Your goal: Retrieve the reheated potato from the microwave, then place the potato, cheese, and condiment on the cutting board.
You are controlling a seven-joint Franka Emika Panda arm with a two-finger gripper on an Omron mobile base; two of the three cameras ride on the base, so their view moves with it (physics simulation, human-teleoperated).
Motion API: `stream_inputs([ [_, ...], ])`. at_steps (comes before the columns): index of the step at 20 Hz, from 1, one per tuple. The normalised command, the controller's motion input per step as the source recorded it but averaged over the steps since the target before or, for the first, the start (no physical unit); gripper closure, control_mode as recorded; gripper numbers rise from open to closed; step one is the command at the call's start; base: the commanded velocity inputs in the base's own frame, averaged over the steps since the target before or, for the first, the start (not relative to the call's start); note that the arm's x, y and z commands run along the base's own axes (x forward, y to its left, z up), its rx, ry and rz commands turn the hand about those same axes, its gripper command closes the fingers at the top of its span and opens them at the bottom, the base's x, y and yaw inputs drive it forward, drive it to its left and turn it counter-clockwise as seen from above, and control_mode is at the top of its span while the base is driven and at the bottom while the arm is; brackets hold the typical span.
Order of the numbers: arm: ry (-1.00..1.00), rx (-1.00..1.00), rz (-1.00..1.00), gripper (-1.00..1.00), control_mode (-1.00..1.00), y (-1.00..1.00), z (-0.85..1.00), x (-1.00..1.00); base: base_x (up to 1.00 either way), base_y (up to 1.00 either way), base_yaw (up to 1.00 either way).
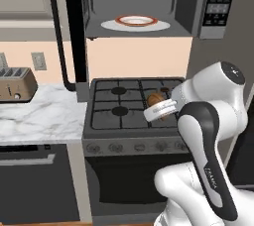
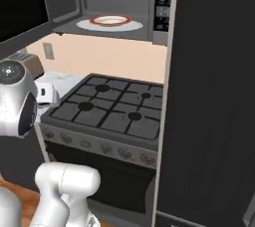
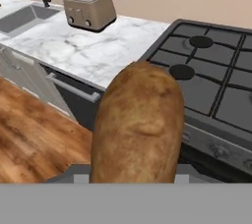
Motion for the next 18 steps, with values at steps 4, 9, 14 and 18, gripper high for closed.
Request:
stream_inputs([
  [4,0.0,0.0,0.0,1.0,1.0,0.0,0.0,0.0,-0.22,-0.13,0.35],
  [9,0.0,0.0,0.0,1.0,1.0,0.0,0.0,0.0,-0.34,-0.16,0.27],
  [14,0.0,0.0,0.0,1.0,1.0,0.0,0.0,0.0,-0.61,-0.02,0.28],
  [18,0.0,0.0,0.0,1.0,1.0,0.0,0.0,0.0,-0.67,0.01,0.33],
])
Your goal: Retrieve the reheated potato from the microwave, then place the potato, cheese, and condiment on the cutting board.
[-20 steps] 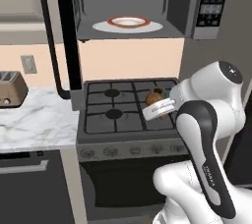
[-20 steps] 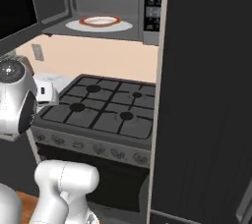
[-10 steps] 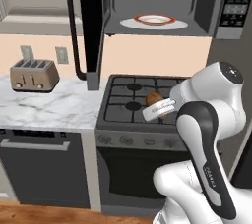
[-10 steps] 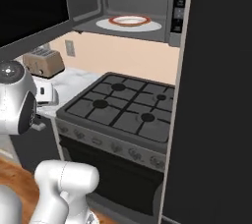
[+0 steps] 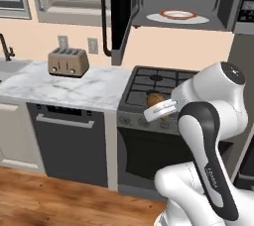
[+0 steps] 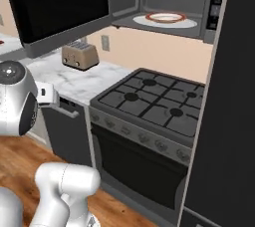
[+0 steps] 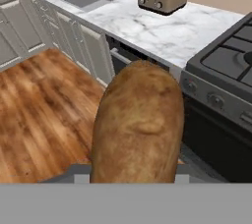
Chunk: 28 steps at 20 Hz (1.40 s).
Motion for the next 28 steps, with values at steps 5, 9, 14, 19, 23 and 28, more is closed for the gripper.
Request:
stream_inputs([
  [5,0.0,0.0,0.0,1.0,1.0,0.0,0.0,0.0,-0.52,0.25,0.24],
  [9,0.0,0.0,0.0,1.0,1.0,0.0,0.0,0.0,-0.3,0.75,0.02],
  [14,0.0,0.0,0.0,1.0,1.0,0.0,0.0,0.0,-0.07,0.92,0.0],
  [19,0.0,0.0,0.0,1.0,1.0,0.0,0.0,0.0,0.18,0.91,0.01],
  [23,0.0,0.0,0.0,1.0,1.0,0.0,0.0,0.0,0.33,0.85,0.03],
  [28,0.0,0.0,0.0,1.0,1.0,0.0,0.0,0.0,0.58,0.78,0.0],
])
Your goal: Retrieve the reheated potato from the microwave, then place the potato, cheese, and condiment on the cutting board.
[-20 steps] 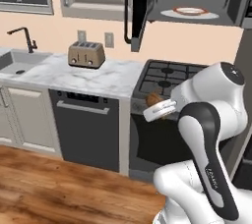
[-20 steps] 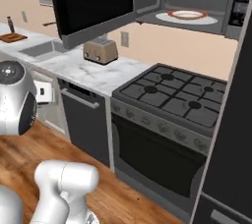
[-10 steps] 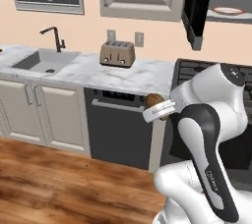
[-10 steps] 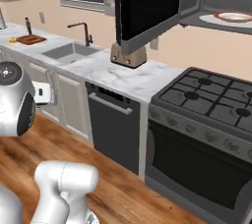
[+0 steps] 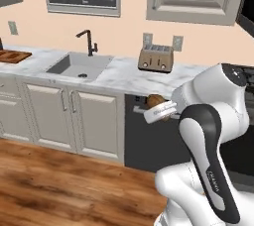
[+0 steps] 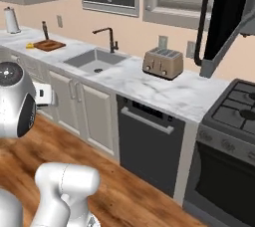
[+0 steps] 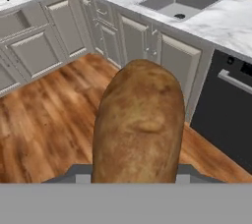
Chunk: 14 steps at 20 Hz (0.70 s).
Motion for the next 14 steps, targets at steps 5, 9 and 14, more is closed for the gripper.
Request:
stream_inputs([
  [5,0.0,0.0,0.0,1.0,1.0,0.0,0.0,0.0,0.72,0.67,0.0],
  [9,0.0,0.0,0.0,1.0,1.0,0.0,0.0,0.0,0.75,0.64,0.0],
  [14,0.0,0.0,0.0,1.0,1.0,0.0,0.0,0.0,0.79,0.52,-0.04],
])
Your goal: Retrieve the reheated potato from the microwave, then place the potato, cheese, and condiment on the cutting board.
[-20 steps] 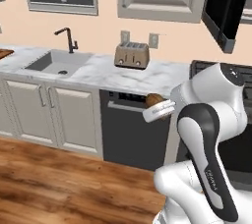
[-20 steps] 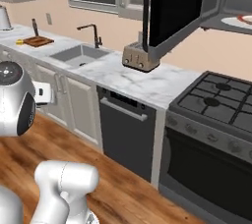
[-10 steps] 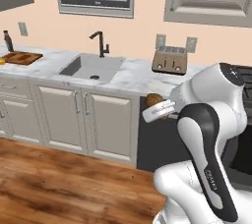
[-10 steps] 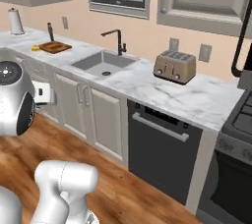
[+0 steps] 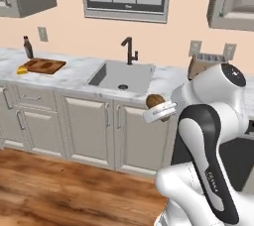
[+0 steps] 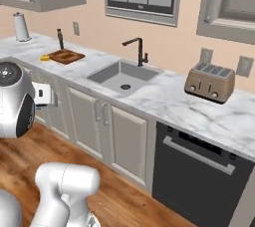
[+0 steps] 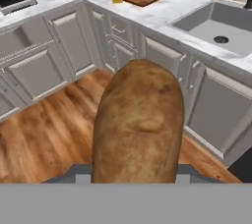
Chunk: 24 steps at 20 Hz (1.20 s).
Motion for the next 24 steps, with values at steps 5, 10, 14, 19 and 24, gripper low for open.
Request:
stream_inputs([
  [5,0.0,0.0,0.0,1.0,1.0,0.0,0.0,0.0,0.81,0.48,-0.08],
  [10,0.0,0.0,0.0,1.0,1.0,0.0,0.0,0.0,0.82,0.41,-0.16],
  [14,0.0,0.0,0.0,1.0,1.0,0.0,0.0,0.0,0.75,0.45,-0.24],
  [19,0.0,0.0,0.0,1.0,1.0,0.0,0.0,0.0,0.71,0.47,-0.27],
  [24,0.0,0.0,0.0,1.0,1.0,0.0,0.0,0.0,0.6,0.46,-0.37],
])
